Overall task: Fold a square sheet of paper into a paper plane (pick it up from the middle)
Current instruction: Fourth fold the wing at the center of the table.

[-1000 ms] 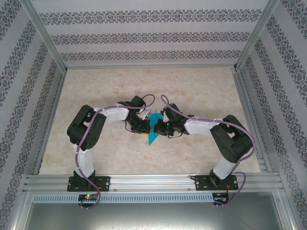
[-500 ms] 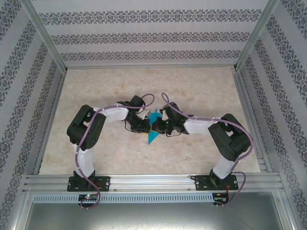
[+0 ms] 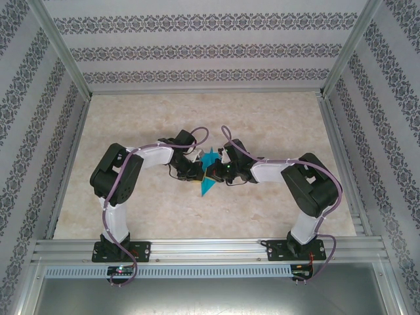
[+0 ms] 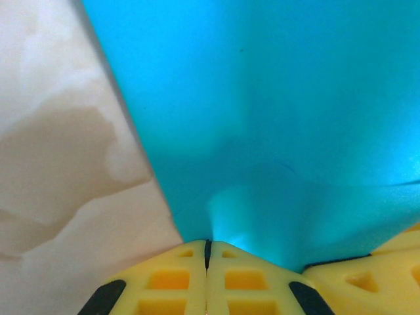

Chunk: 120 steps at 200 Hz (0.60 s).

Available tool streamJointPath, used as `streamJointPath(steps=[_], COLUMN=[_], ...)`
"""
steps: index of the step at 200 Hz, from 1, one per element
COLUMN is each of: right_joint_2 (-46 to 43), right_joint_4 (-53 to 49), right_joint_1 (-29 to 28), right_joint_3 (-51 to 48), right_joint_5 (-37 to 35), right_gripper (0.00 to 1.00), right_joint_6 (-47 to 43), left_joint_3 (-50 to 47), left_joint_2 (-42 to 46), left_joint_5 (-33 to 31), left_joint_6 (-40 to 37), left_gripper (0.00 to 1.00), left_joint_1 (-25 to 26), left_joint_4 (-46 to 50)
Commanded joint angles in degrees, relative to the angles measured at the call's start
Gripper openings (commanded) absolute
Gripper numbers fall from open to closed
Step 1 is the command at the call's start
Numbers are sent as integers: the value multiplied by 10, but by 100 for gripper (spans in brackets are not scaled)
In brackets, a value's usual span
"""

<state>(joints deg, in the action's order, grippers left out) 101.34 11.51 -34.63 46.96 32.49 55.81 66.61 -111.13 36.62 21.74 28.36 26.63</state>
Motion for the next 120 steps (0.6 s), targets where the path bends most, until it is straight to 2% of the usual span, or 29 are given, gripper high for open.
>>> streamJointPath(steps=[1,44,120], right_joint_2=[23,23,23], right_joint_4=[30,78,94], right_joint_1=[0,10,19], right_joint_3=[-11,-34,-54], right_joint_5=[-30,-23,-30], right_gripper=[5,5,5], right_joint_6=[14,56,66], left_joint_3=[-19,-39,-40], left_joint_2=[1,10,15], left_joint_5=[16,29,48], left_joint_6=[-2,16,19], left_gripper=[7,7,5], left_joint_1=[7,-3,-13], left_joint_4=[-21,-54,-62])
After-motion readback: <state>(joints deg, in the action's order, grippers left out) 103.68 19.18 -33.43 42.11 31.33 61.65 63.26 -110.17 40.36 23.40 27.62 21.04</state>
